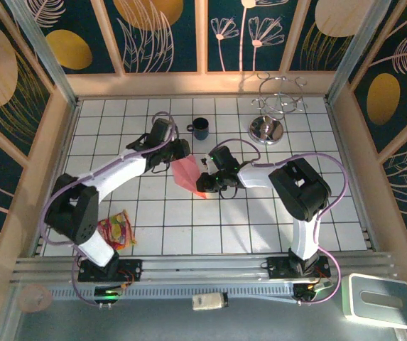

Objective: Fold a paper plane with a square sheet of paper (pick it up from the middle)
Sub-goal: Fourth fold the wing at the center of the table.

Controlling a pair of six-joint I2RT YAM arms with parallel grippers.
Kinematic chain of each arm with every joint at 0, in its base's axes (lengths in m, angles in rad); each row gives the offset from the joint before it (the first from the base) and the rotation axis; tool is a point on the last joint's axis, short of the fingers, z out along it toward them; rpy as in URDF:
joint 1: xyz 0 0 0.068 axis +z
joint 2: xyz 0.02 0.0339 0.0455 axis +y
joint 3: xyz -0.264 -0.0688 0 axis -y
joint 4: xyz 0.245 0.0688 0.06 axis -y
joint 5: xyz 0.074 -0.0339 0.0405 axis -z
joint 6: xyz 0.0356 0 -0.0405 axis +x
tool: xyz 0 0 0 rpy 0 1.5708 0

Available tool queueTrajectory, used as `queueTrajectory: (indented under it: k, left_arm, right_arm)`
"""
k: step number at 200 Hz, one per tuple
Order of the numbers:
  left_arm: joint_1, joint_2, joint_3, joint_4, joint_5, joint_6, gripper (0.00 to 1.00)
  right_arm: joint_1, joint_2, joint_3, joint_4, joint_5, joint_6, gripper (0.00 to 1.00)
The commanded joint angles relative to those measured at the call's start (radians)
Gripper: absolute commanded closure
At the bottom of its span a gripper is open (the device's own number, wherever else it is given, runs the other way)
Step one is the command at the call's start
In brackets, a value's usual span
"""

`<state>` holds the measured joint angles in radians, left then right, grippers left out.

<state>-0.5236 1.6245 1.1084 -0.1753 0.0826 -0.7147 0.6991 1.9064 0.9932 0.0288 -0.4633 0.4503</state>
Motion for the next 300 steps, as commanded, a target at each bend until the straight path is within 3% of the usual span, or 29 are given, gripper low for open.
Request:
queueTrajectory:
  k: [1, 39, 86, 300]
  left_arm:
    - [0.004, 0.01, -0.109, 0.183, 0.173, -0.041, 0.71]
    - [0.01, 0.067, -0.205, 0.352, 0.286, -0.106, 0.84]
    - [0.013, 0.158, -0.212, 0.404, 0.333, -0.12, 0.85]
    - [0.06, 0.244, -0.2, 0.248, 0.176, -0.111, 0.88]
  right_arm:
    - [-0.002, 0.031, -0.009, -0.128, 0.036, -0.013, 0.89]
    - [-0.003, 0.043, -0.007, -0.127, 0.027, -0.006, 0.89]
    - [-0.003, 0.051, -0.001, -0.131, 0.022, -0.004, 0.89]
    - [-0.004, 0.052, -0.014, -0.135, 0.031, 0.018, 0.89]
